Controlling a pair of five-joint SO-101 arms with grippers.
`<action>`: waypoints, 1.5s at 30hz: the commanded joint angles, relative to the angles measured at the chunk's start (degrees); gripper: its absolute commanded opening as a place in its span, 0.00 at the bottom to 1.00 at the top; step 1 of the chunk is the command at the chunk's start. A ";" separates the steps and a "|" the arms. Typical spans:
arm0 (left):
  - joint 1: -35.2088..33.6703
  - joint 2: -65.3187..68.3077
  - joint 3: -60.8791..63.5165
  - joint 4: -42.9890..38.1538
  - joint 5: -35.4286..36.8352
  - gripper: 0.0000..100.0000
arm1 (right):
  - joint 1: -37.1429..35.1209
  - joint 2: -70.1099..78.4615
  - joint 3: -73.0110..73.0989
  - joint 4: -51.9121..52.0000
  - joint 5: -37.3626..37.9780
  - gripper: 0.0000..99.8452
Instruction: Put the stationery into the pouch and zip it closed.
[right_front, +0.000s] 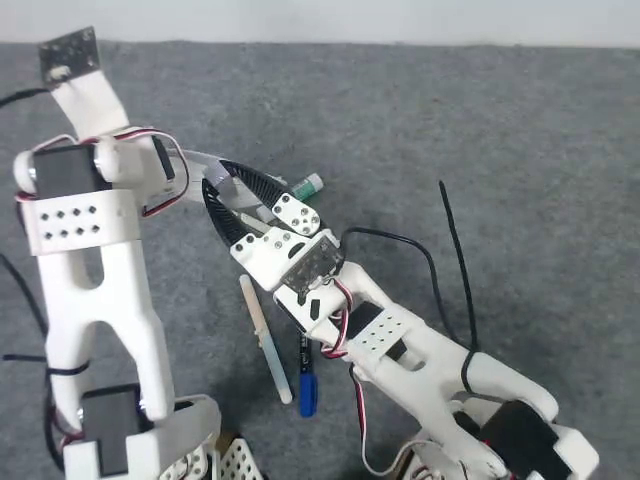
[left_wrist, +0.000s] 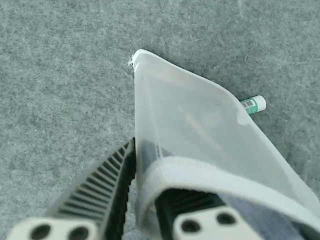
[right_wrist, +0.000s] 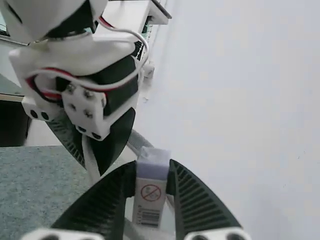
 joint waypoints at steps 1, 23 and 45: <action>0.09 -0.26 -0.31 -1.76 1.23 0.01 | 0.22 -0.40 1.05 -0.48 0.88 0.09; -0.35 -0.62 1.36 -3.34 1.23 0.01 | 1.89 -22.90 1.41 28.18 -10.37 0.13; -11.87 -0.70 1.27 -3.60 1.23 0.01 | 10.33 -10.51 -28.40 75.65 -25.14 0.13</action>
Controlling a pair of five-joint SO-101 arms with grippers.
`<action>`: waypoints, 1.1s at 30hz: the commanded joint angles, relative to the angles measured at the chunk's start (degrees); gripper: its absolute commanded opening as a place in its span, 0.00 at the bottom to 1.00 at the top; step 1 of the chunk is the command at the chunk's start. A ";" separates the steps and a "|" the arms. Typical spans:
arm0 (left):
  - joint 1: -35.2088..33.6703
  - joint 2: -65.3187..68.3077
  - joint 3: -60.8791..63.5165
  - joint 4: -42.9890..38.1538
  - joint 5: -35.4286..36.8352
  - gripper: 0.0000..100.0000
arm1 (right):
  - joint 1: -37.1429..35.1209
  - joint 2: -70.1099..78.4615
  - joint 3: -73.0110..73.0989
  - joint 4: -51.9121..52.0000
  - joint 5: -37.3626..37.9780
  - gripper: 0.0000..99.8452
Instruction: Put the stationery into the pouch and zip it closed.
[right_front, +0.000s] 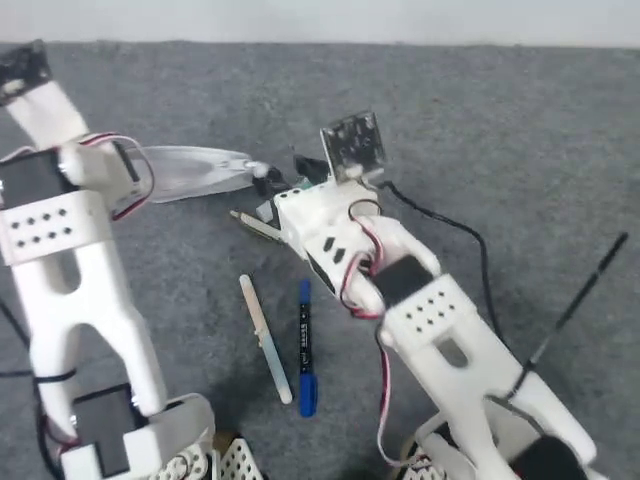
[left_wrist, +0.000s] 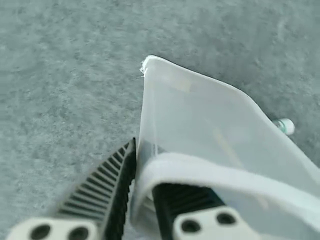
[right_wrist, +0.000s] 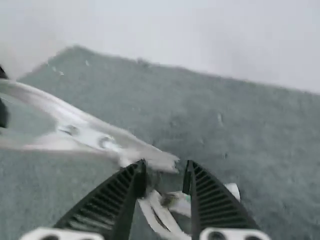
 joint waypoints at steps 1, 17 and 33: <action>-3.43 -0.79 -0.84 -2.11 1.23 0.01 | 0.66 2.68 -8.79 6.55 -0.62 0.13; -9.49 -0.79 -0.57 -3.52 1.23 0.01 | 1.80 34.68 -37.80 24.75 -13.19 0.13; -9.49 -0.79 0.04 -3.60 1.23 0.01 | 1.80 56.22 -56.62 28.79 -17.85 0.27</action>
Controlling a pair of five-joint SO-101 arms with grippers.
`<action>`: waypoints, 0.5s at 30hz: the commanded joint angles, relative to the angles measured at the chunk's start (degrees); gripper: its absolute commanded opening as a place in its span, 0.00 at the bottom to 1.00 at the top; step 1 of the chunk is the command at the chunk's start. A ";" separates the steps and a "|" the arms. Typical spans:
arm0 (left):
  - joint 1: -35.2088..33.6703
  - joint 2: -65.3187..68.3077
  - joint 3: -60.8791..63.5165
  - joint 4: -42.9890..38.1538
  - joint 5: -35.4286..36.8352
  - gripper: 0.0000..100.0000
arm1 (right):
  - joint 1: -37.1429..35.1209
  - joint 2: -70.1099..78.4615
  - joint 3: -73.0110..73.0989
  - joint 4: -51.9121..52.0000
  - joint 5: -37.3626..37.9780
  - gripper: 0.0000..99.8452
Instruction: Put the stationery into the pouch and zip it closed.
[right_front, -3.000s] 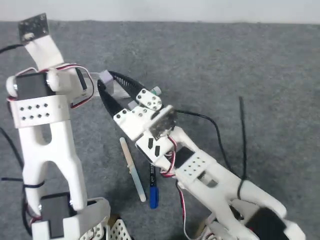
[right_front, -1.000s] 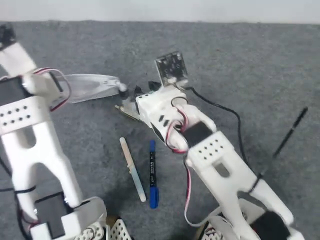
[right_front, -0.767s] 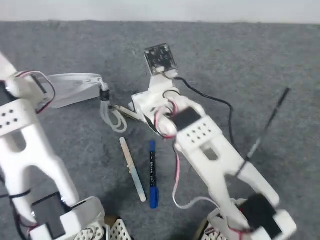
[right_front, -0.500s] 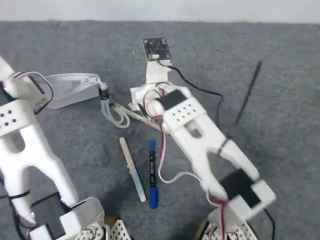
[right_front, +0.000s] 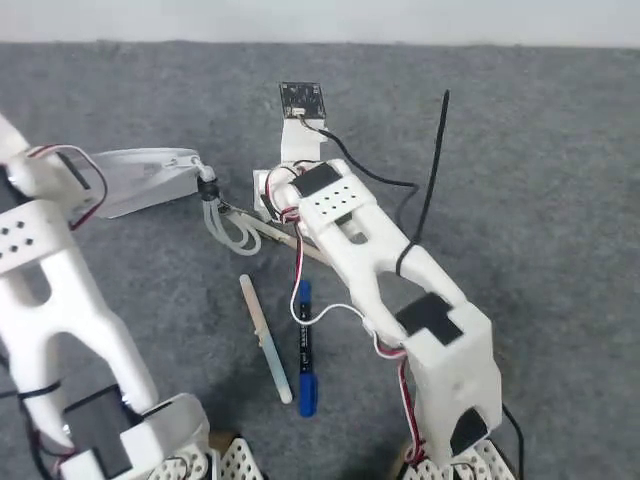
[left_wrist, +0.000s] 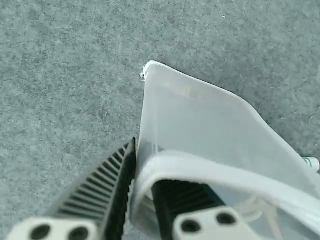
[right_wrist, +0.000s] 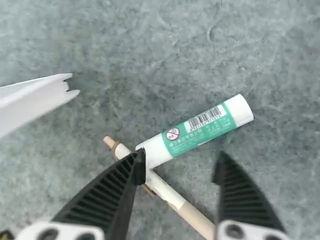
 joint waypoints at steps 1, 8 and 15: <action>-0.35 -0.79 -0.48 -2.11 1.23 0.01 | 0.57 1.80 -8.44 3.30 -1.14 0.27; -0.35 -0.79 -0.48 -2.11 1.23 0.01 | 1.27 13.41 -19.60 3.82 -1.14 0.27; -0.35 -0.79 -0.48 -2.11 1.23 0.01 | 2.51 22.55 -28.75 6.02 -0.79 0.27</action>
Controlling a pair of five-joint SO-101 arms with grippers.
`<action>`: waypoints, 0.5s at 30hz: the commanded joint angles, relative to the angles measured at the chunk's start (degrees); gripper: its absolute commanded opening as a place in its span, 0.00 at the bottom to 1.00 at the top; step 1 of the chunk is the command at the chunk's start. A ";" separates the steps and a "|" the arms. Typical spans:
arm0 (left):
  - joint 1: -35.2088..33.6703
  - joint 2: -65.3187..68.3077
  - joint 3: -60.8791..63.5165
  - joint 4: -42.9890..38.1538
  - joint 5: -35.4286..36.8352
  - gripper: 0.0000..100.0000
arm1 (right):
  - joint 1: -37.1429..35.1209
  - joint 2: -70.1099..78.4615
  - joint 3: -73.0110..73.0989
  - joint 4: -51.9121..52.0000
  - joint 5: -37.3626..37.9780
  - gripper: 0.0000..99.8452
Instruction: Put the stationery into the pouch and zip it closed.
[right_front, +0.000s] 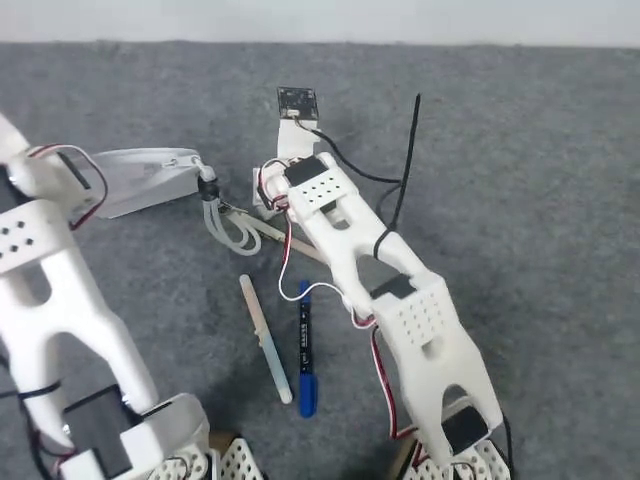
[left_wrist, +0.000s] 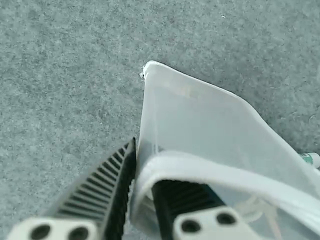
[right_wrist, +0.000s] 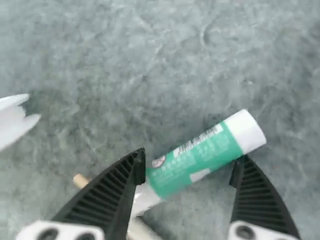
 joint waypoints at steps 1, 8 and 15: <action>-0.44 -0.79 -0.48 -2.11 1.23 0.01 | 1.27 1.01 -7.21 4.18 -0.18 0.27; -0.35 -0.79 -0.48 -2.11 1.23 0.01 | 1.19 7.25 -18.73 15.08 -0.44 0.16; -0.35 -0.79 -0.48 -2.11 1.23 0.01 | 1.27 10.77 -27.69 24.04 0.35 0.05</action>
